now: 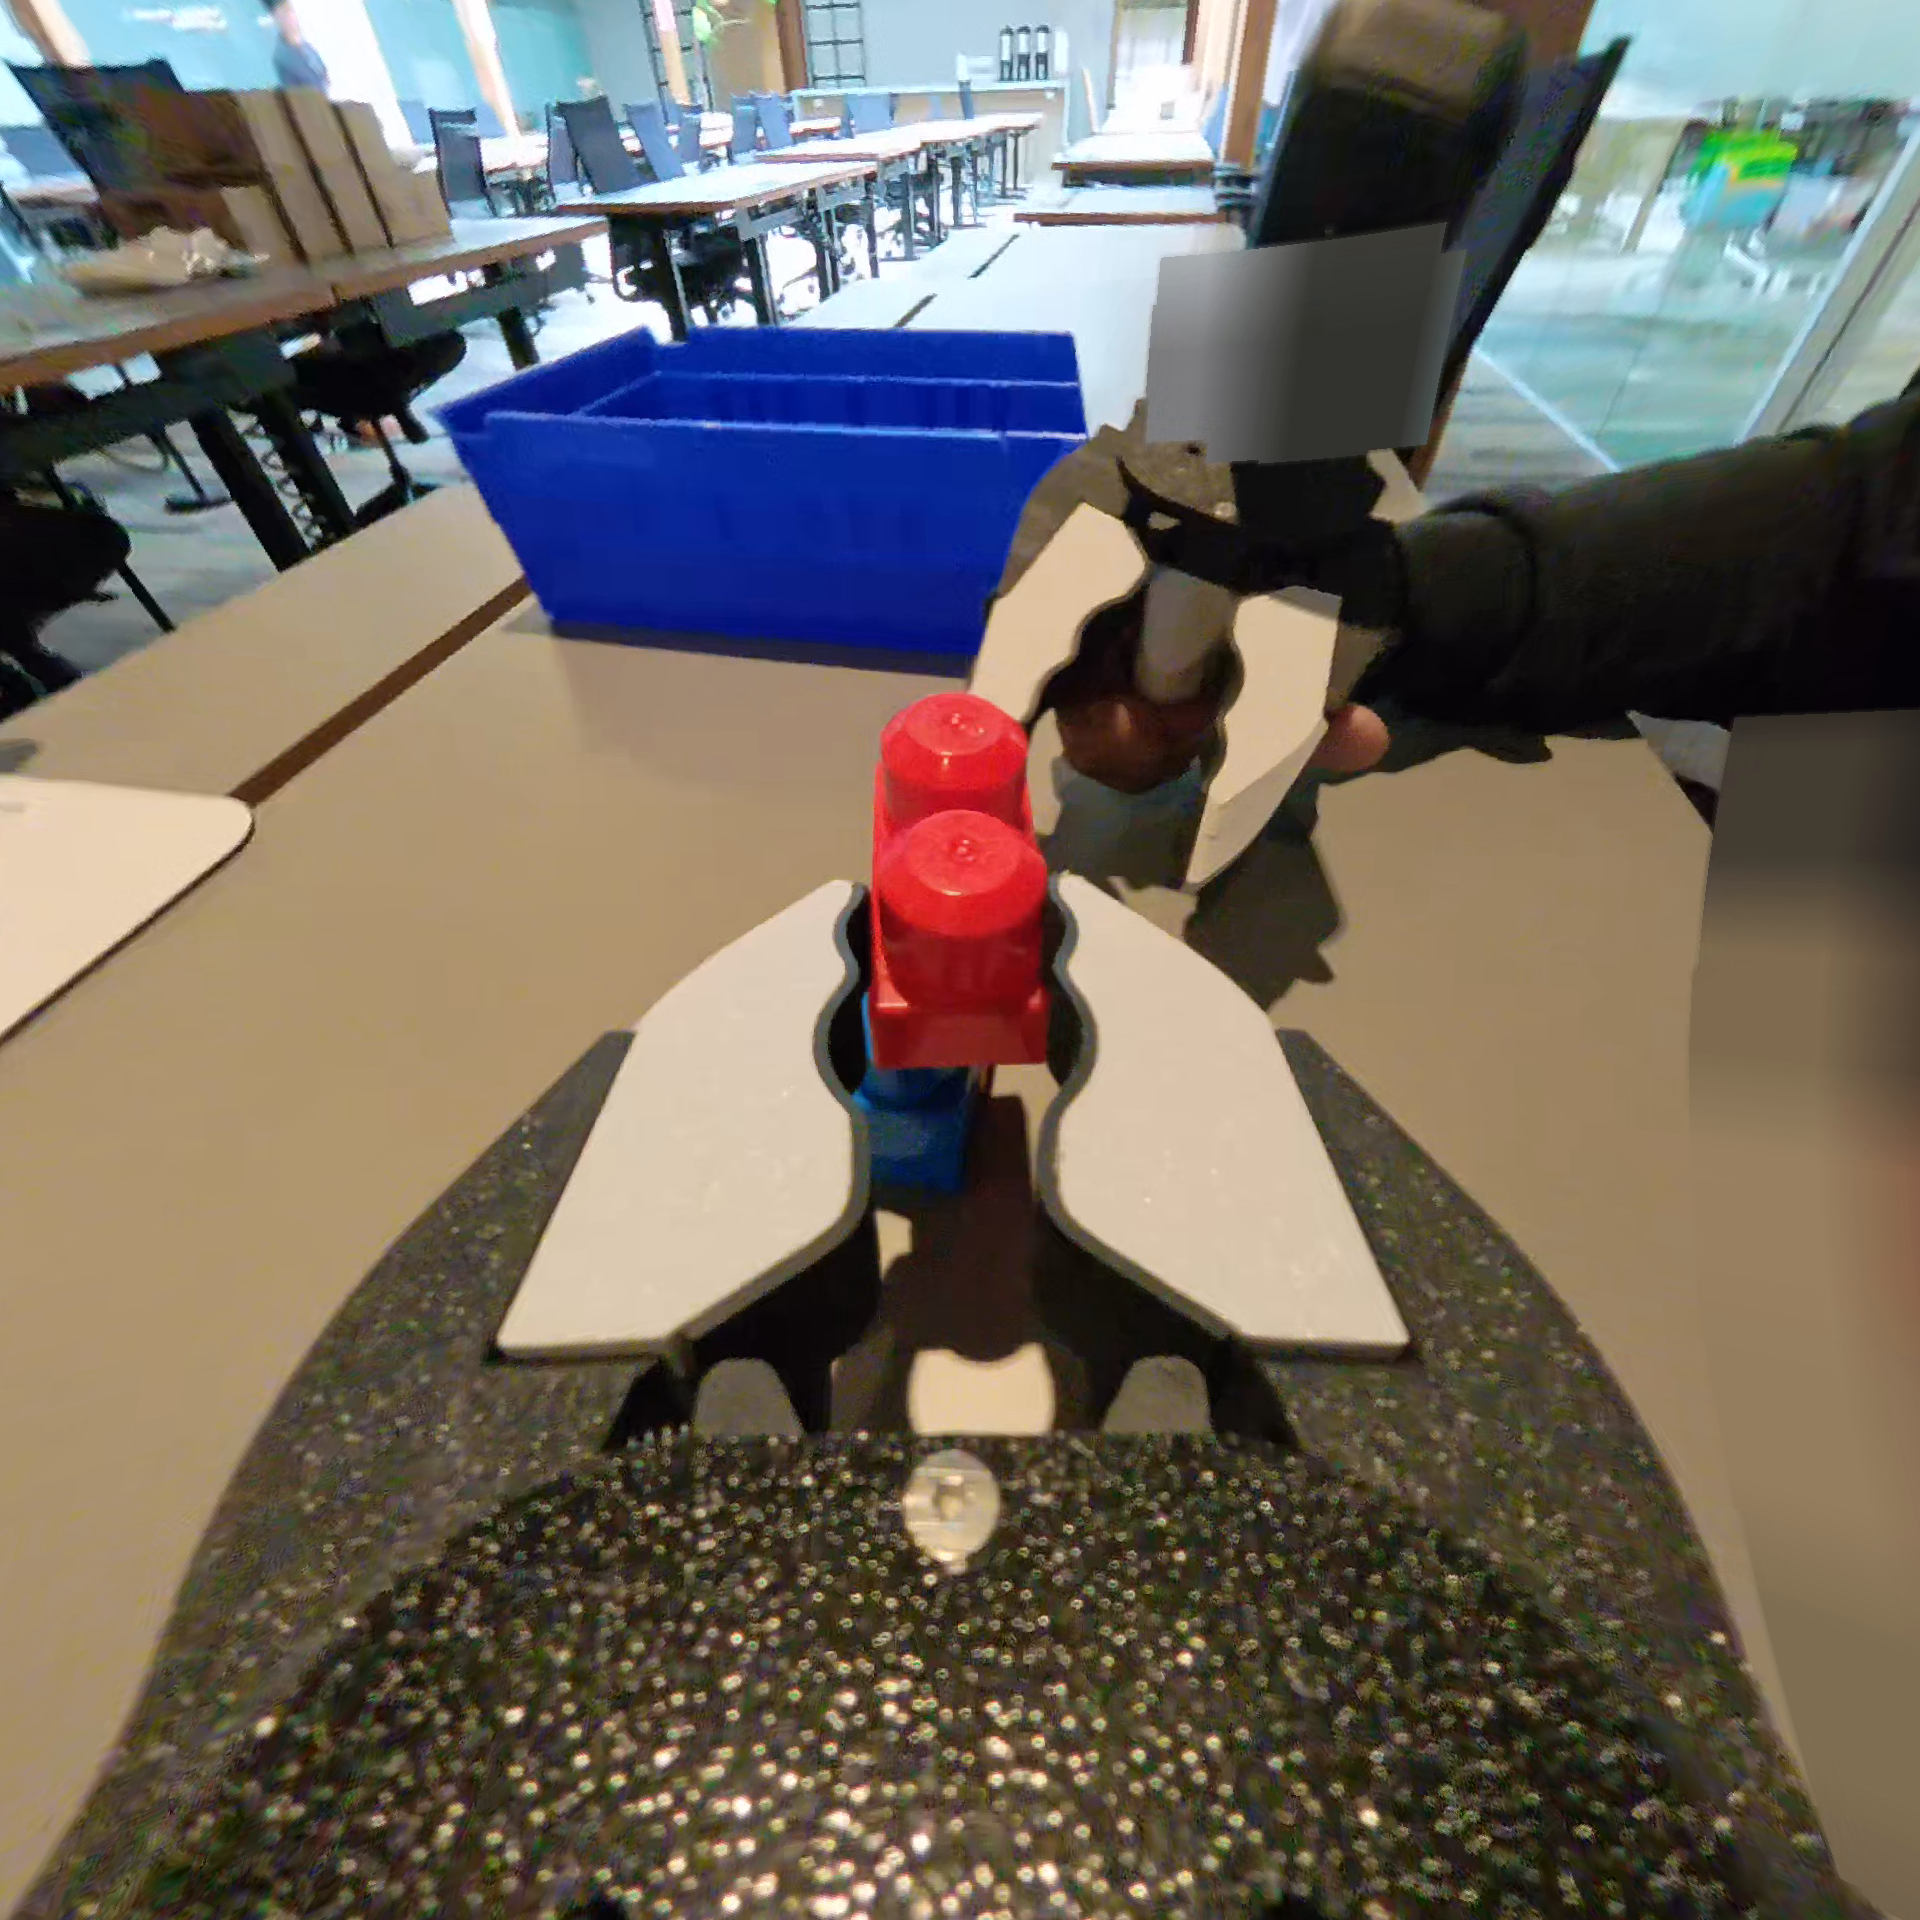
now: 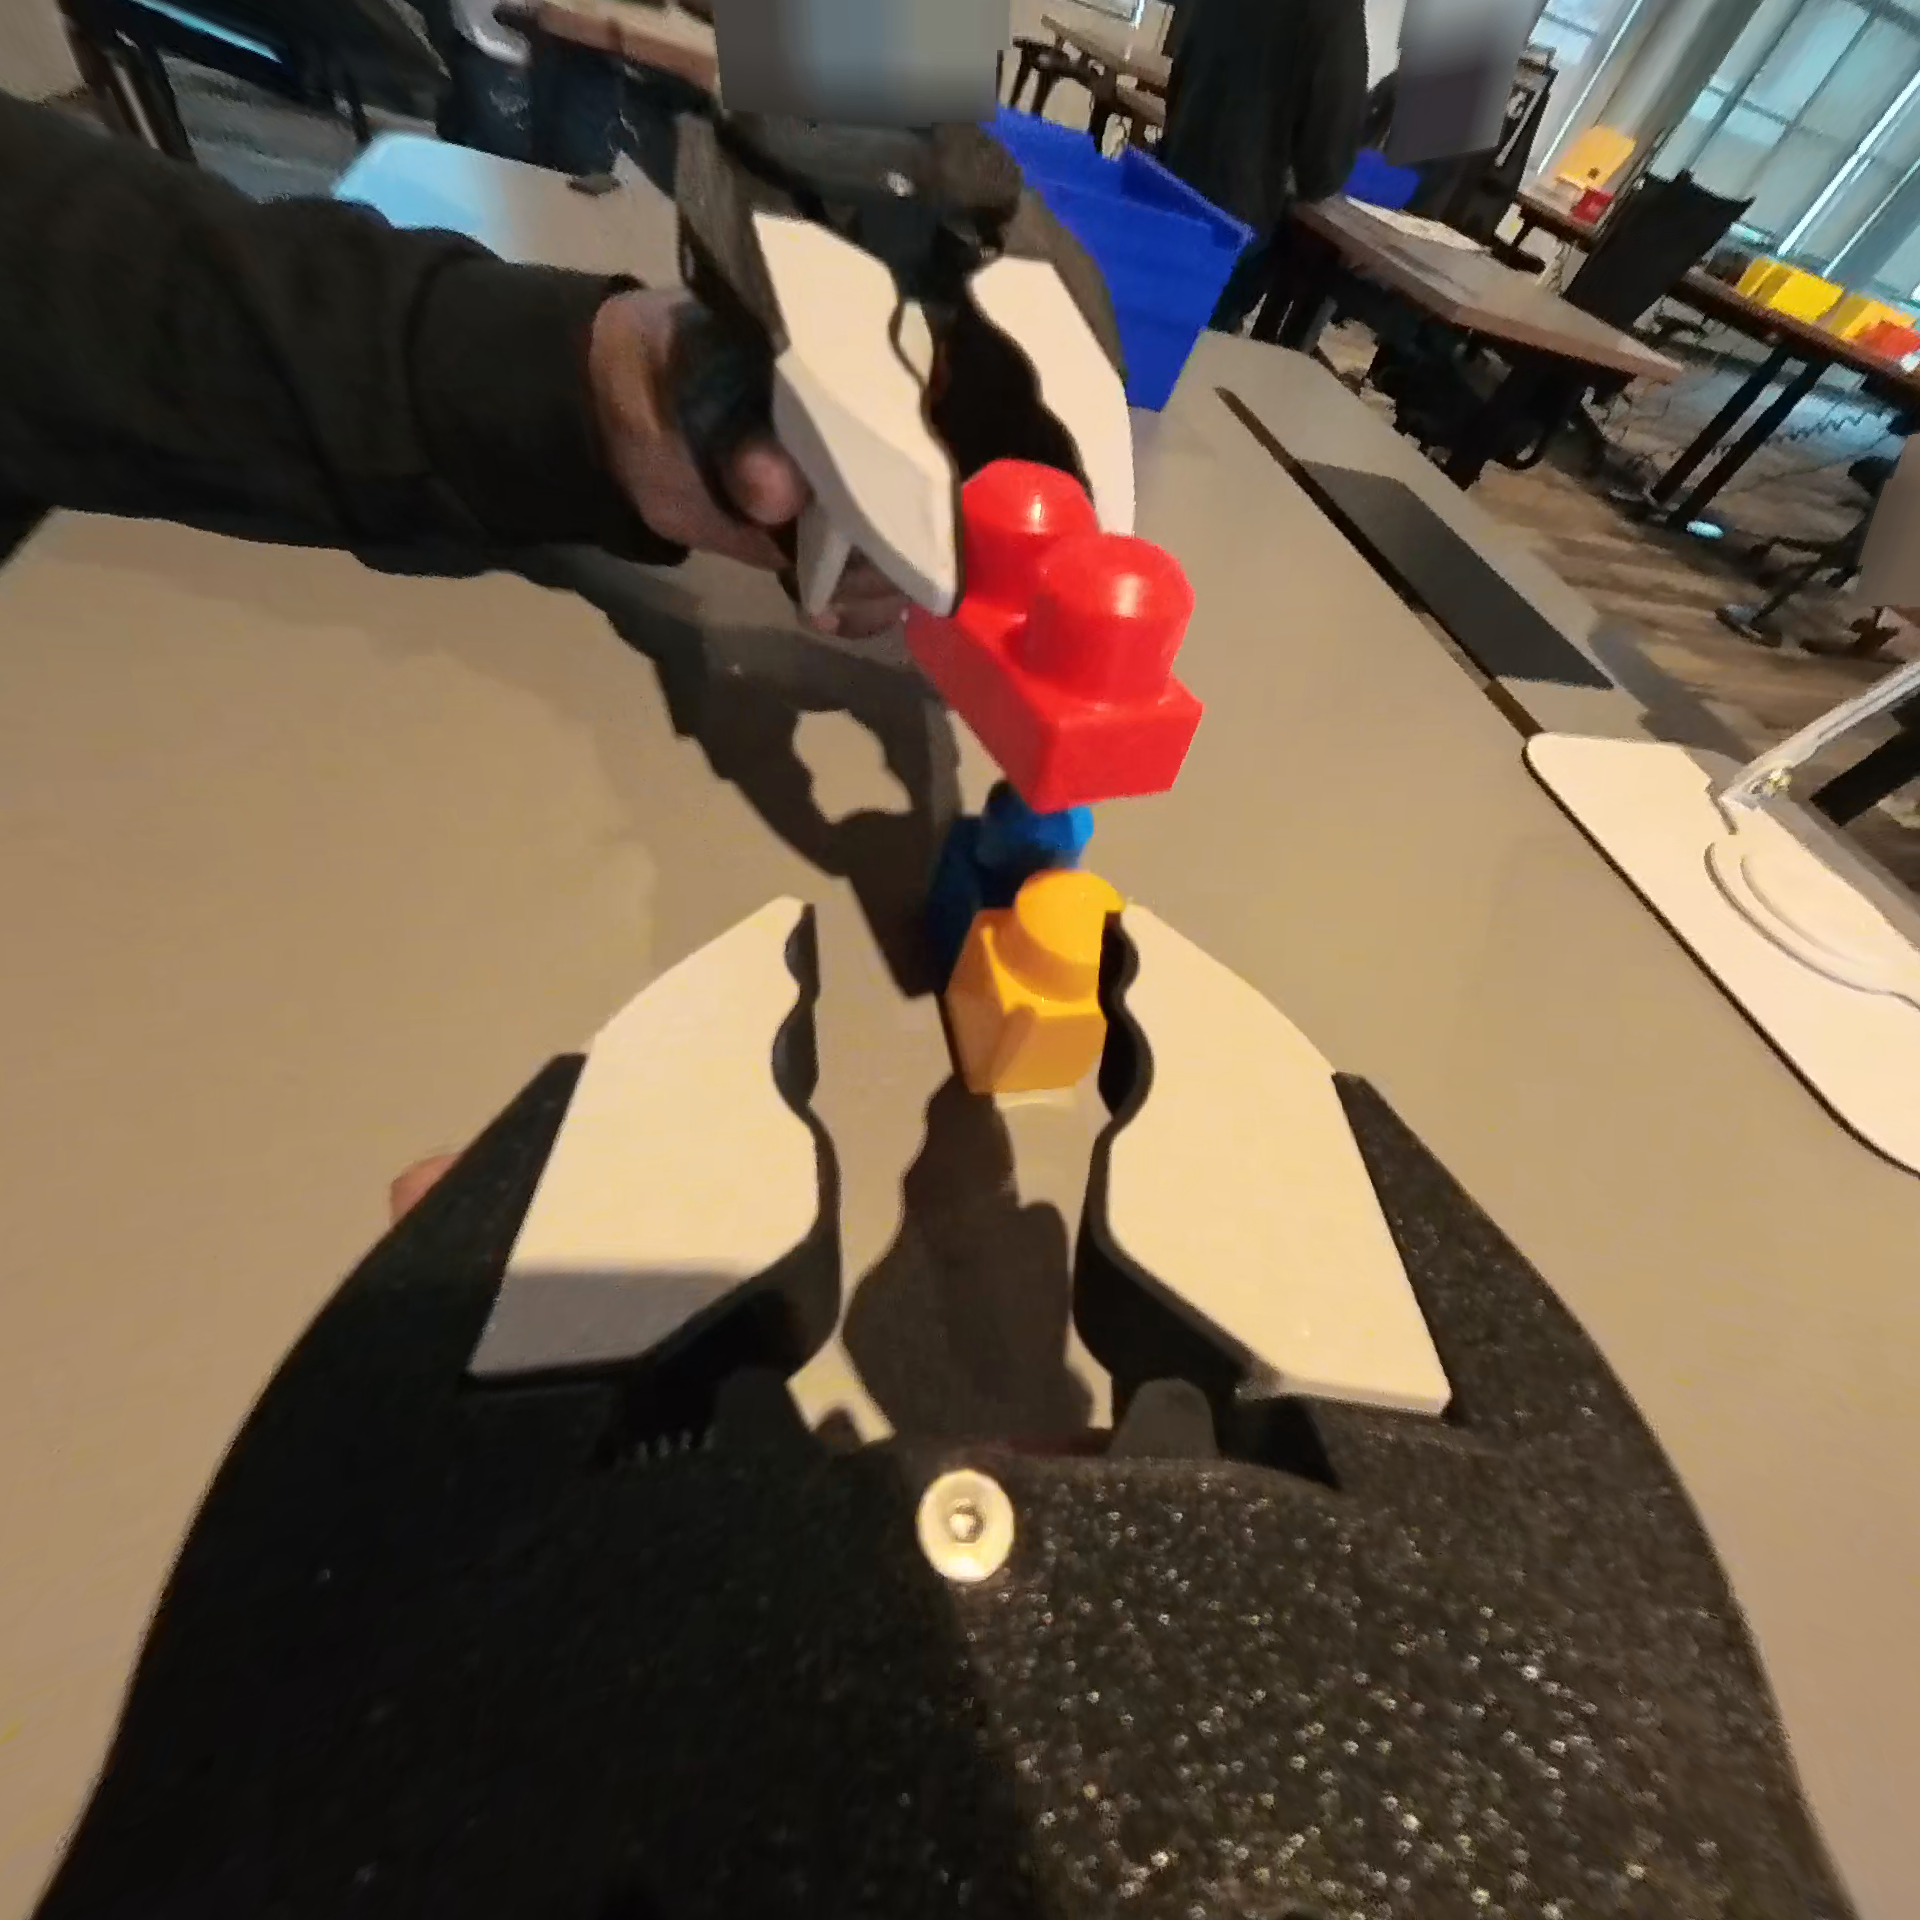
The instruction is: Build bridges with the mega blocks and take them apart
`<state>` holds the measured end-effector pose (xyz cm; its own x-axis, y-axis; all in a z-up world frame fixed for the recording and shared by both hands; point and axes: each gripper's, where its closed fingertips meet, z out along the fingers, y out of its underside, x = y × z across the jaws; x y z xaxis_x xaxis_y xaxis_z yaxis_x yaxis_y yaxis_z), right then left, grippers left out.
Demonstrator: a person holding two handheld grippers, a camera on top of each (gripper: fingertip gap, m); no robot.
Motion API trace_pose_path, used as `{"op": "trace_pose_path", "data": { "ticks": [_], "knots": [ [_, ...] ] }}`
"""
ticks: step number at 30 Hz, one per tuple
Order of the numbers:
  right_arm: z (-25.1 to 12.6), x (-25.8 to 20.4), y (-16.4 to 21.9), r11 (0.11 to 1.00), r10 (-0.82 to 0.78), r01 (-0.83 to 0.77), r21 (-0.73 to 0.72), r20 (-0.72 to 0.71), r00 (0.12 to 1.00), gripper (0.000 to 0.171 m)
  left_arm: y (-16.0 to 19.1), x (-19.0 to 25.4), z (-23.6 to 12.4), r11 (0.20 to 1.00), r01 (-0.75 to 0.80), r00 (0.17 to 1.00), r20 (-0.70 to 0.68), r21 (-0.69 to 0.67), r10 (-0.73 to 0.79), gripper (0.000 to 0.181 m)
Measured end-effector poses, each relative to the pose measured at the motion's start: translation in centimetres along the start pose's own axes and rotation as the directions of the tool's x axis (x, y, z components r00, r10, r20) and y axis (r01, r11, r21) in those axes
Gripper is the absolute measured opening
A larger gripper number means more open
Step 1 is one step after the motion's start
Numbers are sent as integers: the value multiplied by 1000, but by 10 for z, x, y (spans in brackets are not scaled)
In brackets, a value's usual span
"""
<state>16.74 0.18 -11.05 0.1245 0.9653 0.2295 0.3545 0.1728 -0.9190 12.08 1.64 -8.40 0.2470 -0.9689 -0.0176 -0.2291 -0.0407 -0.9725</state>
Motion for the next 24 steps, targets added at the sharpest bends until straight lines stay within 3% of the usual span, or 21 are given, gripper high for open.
{"op": "trace_pose_path", "data": {
  "ticks": [6,15,24],
  "knots": [
    [7,19,42,972,-42,18,-236,-98,994,47,10,-13,-2,994,111,993,-32,23,-110,30],
    [18,14,57,935,-35,17,-353,-44,998,33,17,-13,9,1000,5,999,-37,-2,-5,30],
    [23,8,60,924,-50,46,-380,-2,999,27,11,-17,3,999,18,1000,-19,38,-18,30]
  ]
}}
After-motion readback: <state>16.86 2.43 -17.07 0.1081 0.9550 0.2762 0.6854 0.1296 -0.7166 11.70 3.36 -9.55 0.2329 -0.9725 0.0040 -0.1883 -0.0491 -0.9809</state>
